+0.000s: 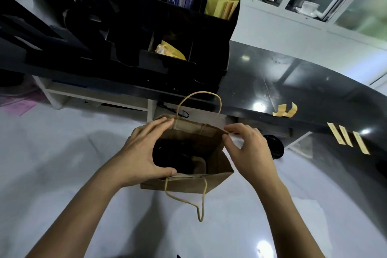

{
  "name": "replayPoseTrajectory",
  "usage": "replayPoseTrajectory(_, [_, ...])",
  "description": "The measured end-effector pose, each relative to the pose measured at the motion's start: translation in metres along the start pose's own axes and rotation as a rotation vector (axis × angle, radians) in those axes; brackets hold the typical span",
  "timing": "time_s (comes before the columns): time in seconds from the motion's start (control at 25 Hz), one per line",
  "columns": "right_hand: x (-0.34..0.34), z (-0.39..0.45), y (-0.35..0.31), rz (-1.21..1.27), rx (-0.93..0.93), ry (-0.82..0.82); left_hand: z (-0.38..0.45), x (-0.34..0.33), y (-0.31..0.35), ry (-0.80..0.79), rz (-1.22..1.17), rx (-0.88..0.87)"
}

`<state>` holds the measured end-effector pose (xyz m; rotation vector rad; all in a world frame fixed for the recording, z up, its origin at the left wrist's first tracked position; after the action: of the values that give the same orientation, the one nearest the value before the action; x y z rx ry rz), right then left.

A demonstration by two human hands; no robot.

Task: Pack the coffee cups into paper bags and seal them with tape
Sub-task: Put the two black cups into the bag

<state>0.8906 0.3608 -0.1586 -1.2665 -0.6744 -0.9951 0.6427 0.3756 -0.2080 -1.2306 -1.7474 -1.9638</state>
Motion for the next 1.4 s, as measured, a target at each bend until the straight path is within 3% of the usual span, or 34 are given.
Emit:
replayPoseTrajectory(0.28, [0.019, -0.005, 0.101, -0.049, -0.267, 0.09, 0.012, -0.02, 0.022, -0.014, 0.004, -0.013])
replayPoseTrajectory(0.56, [0.026, -0.003, 0.156, -0.071, -0.348, 0.118, 0.02, -0.037, 0.043, -0.019, 0.007, -0.017])
replayPoseTrajectory(0.76, [0.011, 0.007, 0.195, -0.113, -0.425, 0.041, 0.024, -0.046, 0.053, -0.007, 0.008, -0.01])
replayPoseTrajectory(1.2, [-0.017, 0.026, 0.237, -0.129, -0.508, -0.088, 0.021, -0.051, 0.054, 0.026, -0.006, 0.02])
replayPoseTrajectory(1.4, [-0.008, 0.025, 0.232, -0.094, -0.478, -0.031, 0.019, -0.052, 0.056, 0.021, 0.0, 0.026])
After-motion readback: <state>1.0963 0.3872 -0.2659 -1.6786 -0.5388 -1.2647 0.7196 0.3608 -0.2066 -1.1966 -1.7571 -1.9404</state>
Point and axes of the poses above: each hand's wrist, its own z-axis towards the middle knuckle, its own x-axis out of the back of the hand, y = z × x, the point moved 9 cm from there along z, towards the middle knuckle, and after that the axes turned 1 degree about x, right-handed, at the moved point
